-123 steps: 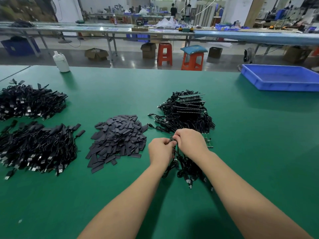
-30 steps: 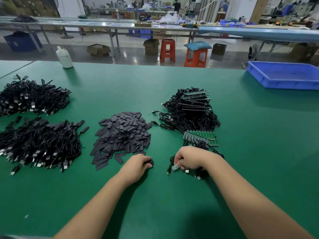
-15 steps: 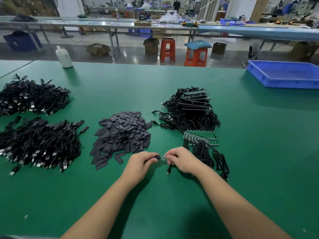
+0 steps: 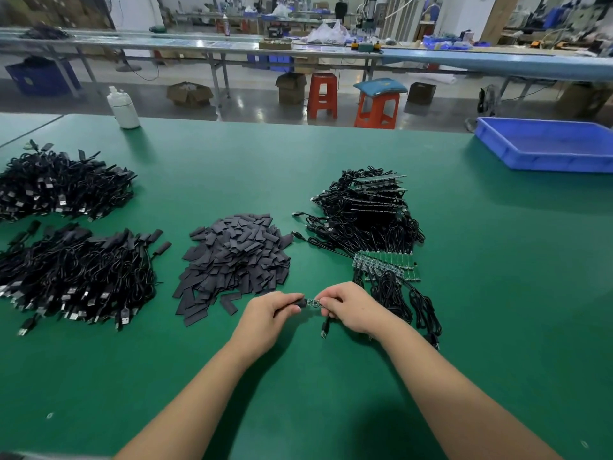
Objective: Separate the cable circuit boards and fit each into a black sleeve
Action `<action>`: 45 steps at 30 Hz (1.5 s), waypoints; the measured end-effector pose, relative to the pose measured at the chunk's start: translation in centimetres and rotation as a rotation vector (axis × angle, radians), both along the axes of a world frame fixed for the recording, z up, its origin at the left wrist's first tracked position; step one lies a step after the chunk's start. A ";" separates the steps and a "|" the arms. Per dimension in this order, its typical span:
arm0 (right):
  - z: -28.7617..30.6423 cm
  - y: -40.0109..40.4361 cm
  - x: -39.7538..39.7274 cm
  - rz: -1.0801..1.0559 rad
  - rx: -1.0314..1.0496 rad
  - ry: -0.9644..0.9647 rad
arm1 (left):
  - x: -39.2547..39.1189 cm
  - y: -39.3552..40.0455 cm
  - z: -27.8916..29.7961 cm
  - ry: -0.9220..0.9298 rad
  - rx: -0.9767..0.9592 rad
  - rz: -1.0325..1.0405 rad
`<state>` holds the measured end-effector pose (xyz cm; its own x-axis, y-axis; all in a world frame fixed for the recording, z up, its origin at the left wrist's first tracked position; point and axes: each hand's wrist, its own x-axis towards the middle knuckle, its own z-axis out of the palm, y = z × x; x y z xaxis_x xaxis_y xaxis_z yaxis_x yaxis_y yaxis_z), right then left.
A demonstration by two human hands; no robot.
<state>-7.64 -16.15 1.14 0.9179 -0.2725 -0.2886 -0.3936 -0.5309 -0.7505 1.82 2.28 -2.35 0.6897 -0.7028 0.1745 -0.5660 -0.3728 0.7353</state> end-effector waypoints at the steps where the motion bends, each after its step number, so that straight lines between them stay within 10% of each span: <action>1: 0.0 0.0 0.0 -0.005 0.005 0.001 | 0.0 0.0 0.1 0.007 -0.003 0.002; 17: 0.0 1.4 0.3 -0.006 0.036 0.028 | 0.7 1.0 0.6 -0.298 0.155 -0.097; 45: 2.4 1.7 0.6 0.157 -0.282 0.033 | -0.4 0.4 1.4 -0.182 0.191 -0.015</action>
